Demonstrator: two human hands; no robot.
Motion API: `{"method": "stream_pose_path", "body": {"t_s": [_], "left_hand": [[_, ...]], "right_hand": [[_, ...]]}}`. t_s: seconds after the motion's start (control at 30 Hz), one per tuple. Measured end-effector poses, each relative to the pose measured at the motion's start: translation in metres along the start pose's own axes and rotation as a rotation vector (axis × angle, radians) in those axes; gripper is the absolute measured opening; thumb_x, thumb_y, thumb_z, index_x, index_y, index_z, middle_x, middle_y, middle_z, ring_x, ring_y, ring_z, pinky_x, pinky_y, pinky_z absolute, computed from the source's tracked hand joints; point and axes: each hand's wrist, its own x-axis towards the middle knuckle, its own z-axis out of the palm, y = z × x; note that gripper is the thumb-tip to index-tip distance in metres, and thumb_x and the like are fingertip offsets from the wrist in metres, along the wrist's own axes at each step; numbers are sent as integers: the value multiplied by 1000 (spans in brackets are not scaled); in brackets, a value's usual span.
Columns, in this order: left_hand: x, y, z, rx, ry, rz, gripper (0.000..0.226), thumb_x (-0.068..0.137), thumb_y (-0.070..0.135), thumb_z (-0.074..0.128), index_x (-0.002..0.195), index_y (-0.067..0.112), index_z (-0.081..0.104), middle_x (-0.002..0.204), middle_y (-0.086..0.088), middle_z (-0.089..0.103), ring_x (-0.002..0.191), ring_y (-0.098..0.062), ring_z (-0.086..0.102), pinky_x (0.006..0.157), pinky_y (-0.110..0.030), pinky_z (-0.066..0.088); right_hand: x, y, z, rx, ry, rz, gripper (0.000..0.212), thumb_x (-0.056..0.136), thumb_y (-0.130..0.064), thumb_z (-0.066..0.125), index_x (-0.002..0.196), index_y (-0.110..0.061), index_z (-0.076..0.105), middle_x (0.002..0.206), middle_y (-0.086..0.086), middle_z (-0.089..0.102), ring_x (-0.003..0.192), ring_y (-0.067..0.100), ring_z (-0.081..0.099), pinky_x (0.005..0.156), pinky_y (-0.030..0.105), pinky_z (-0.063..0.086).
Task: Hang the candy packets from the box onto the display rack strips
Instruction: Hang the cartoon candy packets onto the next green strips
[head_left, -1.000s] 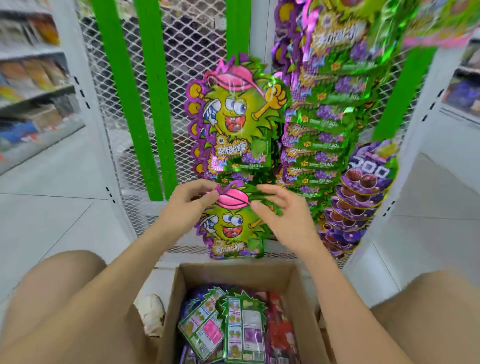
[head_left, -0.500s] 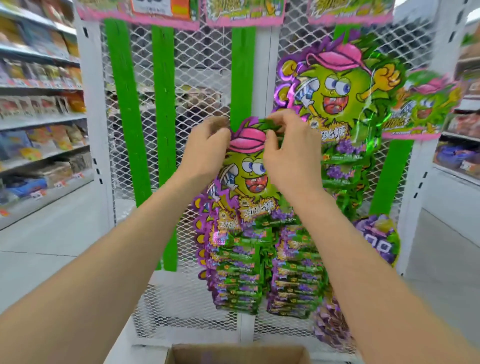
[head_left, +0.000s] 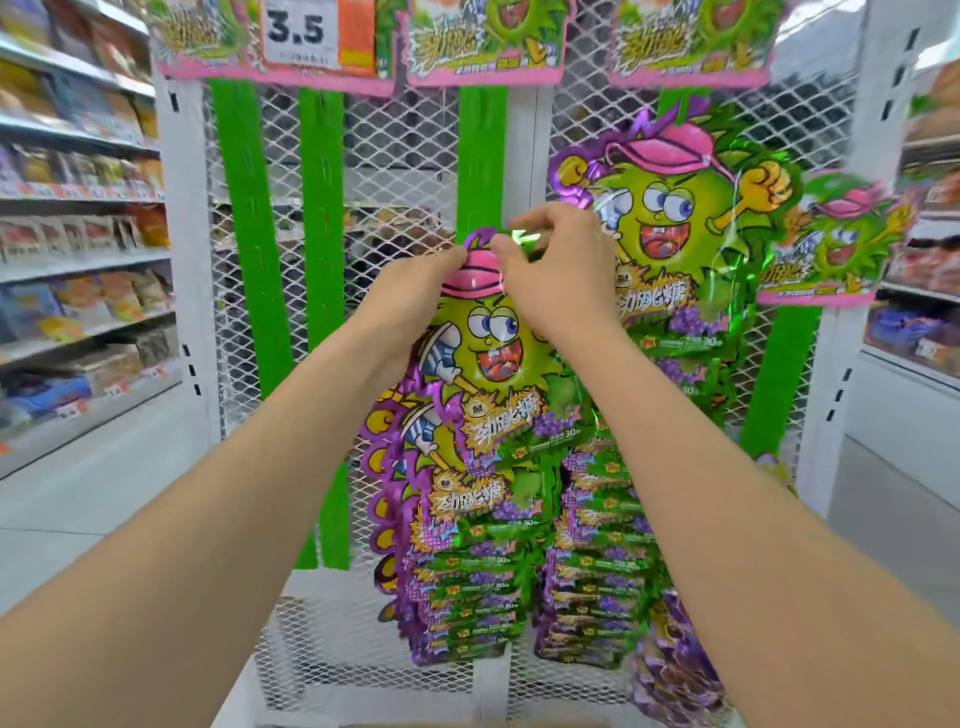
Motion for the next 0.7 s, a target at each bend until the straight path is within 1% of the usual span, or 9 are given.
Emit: {"method": "stream_pose_path", "body": {"t_s": [0.07, 0.13, 0.23, 0.3, 0.4, 0.47, 0.57, 0.63, 0.7], "left_hand": [[-3, -3, -4, 81, -9, 36, 36, 91, 48, 66, 100, 16, 82, 94, -13, 82, 93, -39, 78, 99, -59, 58], [-7, -8, -8, 199, -21, 134, 39, 101, 46, 58, 88, 18, 83, 91, -7, 82, 99, -35, 77, 100, -50, 59], [-14, -15, -11, 287, -40, 270, 44, 113, 36, 46, 87, 18, 78, 76, 14, 79, 72, -1, 72, 73, -18, 54], [-14, -18, -12, 369, -2, 375, 37, 113, 30, 47, 93, 13, 73, 68, 16, 71, 56, 7, 56, 63, -18, 45], [-7, -34, -16, 620, 123, 516, 21, 107, 29, 57, 120, 17, 68, 101, 5, 73, 92, -4, 67, 86, -34, 51], [-17, -55, -19, 885, 263, 629, 38, 102, 29, 63, 139, 22, 59, 127, -1, 67, 120, -24, 59, 102, -47, 46], [-58, -95, -24, 1004, 344, 864, 37, 94, 22, 68, 131, 21, 64, 134, -6, 57, 126, -33, 49, 103, -48, 40], [-83, -138, -33, 1035, 190, 874, 19, 90, 21, 69, 109, 22, 69, 115, -3, 62, 110, -32, 55, 90, -47, 45], [-105, -190, -39, 1088, -181, 663, 18, 84, 17, 69, 100, 26, 69, 96, 3, 68, 93, -28, 64, 78, -45, 51]], "right_hand": [[-5, 4, 1, -18, -28, 15, 20, 88, -45, 74, 101, -30, 71, 92, -9, 64, 101, 28, 67, 98, 52, 50], [-13, 8, 3, -29, -65, 24, 20, 88, -45, 75, 100, -30, 72, 93, -7, 66, 101, 29, 67, 97, 52, 51], [-21, 9, 4, -31, -70, 7, 22, 91, -44, 73, 105, -27, 73, 101, -5, 70, 104, 28, 65, 98, 53, 49], [-24, 9, 2, -76, -90, -10, 23, 94, -40, 72, 110, -24, 71, 112, -1, 71, 112, 29, 61, 101, 50, 46], [-34, 13, 3, -208, -69, -105, 28, 95, -30, 71, 120, -17, 71, 115, 5, 71, 115, 31, 58, 98, 44, 46], [-51, 20, 4, -278, 37, -213, 30, 92, -18, 70, 121, -14, 70, 114, 7, 69, 112, 31, 59, 97, 43, 46], [-108, 36, 4, -114, 32, -284, 23, 86, -12, 62, 107, -17, 72, 101, -1, 70, 98, 22, 62, 90, 37, 49], [-161, 51, 5, 23, -173, -147, 18, 84, -14, 61, 91, -23, 74, 79, -9, 69, 75, 15, 63, 75, 33, 53], [-219, 77, 14, -11, -479, 69, 16, 82, -22, 58, 83, -24, 74, 64, -11, 64, 63, 15, 62, 66, 33, 54]]}}
